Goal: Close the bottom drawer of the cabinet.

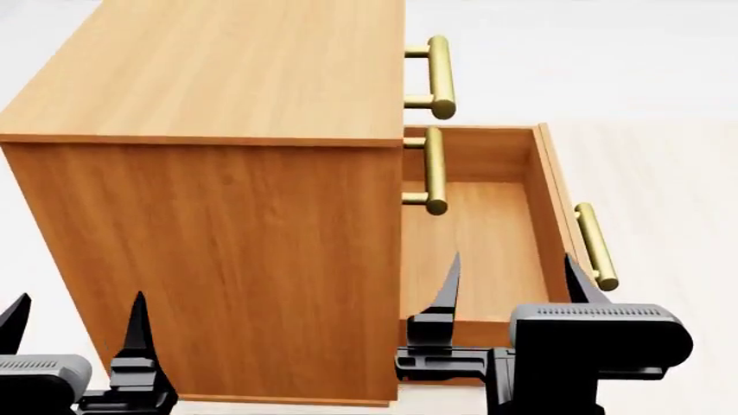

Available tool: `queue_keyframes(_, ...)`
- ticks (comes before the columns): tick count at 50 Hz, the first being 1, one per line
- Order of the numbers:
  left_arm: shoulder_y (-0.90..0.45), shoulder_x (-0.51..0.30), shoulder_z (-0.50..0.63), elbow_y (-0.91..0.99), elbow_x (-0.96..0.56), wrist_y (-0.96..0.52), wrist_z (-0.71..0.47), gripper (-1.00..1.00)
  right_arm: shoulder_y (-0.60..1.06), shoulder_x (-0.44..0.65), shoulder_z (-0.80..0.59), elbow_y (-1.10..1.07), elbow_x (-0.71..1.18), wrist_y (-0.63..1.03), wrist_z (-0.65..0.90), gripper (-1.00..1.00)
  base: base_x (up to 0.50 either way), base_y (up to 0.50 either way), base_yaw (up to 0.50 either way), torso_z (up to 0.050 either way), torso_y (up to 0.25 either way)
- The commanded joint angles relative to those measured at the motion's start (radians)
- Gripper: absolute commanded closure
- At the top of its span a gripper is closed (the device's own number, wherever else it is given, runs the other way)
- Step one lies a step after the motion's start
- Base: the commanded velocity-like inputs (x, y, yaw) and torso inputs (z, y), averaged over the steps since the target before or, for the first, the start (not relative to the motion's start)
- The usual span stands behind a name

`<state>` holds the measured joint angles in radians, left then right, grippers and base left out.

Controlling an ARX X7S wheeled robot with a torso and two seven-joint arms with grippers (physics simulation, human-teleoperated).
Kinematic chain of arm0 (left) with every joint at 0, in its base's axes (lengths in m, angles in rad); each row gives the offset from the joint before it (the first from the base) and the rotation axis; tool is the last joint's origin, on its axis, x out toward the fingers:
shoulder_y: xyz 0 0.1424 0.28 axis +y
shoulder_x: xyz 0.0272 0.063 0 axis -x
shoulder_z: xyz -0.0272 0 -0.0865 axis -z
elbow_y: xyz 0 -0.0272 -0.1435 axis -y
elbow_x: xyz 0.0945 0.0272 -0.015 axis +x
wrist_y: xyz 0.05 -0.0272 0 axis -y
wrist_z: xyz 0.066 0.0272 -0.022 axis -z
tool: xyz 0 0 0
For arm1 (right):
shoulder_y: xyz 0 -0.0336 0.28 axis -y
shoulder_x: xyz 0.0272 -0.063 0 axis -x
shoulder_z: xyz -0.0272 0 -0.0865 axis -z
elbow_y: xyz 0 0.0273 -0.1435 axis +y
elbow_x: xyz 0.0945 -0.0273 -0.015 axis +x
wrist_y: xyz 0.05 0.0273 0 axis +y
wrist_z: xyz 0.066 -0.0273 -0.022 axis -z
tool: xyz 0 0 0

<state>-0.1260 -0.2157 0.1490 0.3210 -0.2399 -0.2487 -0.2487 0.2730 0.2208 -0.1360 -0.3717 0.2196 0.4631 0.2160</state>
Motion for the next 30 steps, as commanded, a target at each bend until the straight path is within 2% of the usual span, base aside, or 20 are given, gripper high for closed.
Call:
queue_keyframes(1,0.004,-0.004,0.002,-0.004,-0.008,0.005,-0.004,-1.0,0.001,0.008,-0.009,0.005,-0.007,-0.003,0.009,-1.0,0.0,0.0,0.0,0.0,0.0)
queue_keyframes(8,0.006,-0.006,0.003,-0.011,-0.011,0.01,-0.006,-1.0,0.021,0.019,-0.002,-0.035,0.003,0.036,0.016,-1.0,0.0,0.0,0.0,0.0,0.0)
queue_keyframes(20,0.007,-0.013,0.002,-0.011,-0.023,0.01,-0.009,-1.0,0.183,0.081,0.06,-0.07,0.075,0.247,0.0,-1.0,0.0,0.0,0.0,0.0,0.0)
queue_keyframes(30,0.005,-0.019,0.0,-0.037,-0.025,0.029,-0.007,-1.0,0.256,0.167,0.105,0.022,0.062,0.231,-0.037,-1.0,0.0,0.0,0.0,0.0,0.0)
